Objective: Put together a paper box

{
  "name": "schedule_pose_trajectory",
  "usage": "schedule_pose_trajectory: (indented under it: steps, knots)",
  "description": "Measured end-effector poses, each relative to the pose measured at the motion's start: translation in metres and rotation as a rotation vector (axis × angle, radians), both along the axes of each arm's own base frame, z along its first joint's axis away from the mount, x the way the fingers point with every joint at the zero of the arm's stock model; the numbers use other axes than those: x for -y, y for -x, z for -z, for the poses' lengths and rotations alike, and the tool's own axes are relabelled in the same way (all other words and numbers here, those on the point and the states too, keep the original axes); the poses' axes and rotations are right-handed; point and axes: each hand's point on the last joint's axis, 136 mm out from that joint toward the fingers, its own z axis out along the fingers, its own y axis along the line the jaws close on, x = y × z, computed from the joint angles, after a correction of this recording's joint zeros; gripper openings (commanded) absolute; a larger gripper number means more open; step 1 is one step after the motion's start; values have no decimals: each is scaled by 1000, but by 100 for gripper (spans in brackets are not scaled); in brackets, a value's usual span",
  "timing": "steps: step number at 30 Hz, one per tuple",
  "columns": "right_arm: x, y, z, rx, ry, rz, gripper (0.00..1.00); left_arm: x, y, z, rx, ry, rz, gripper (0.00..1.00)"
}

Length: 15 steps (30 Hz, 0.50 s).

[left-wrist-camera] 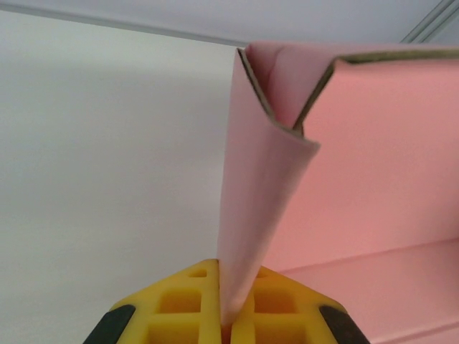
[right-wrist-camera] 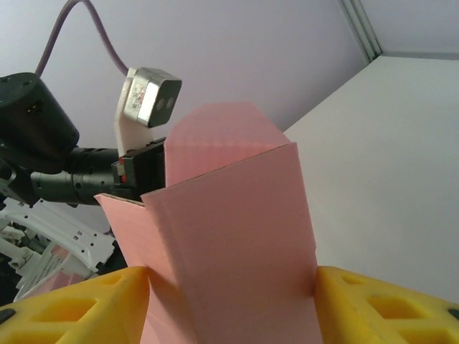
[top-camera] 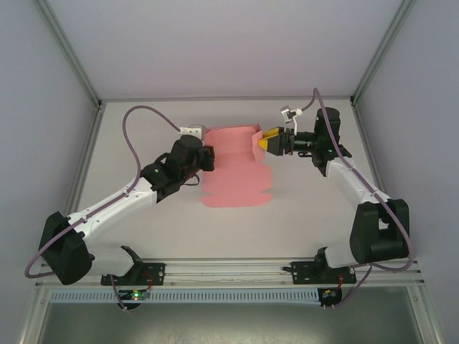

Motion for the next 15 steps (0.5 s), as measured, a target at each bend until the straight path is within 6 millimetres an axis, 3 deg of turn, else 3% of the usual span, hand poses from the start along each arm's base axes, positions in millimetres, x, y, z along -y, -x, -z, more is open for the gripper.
schedule_pose_trajectory:
  steps: [7, 13, 15]
  knots:
    - [-3, 3, 0, 11, 4, -4, 63, -1, 0, 0, 0, -4, -6, 0]
    - [-13, -4, 16, 13, 108, 58, 62, -7, 1, 7, -22, -32, -21, 0]
    - [-20, -7, 21, 31, 172, 88, 58, -11, 2, 10, -31, -46, -35, 0]
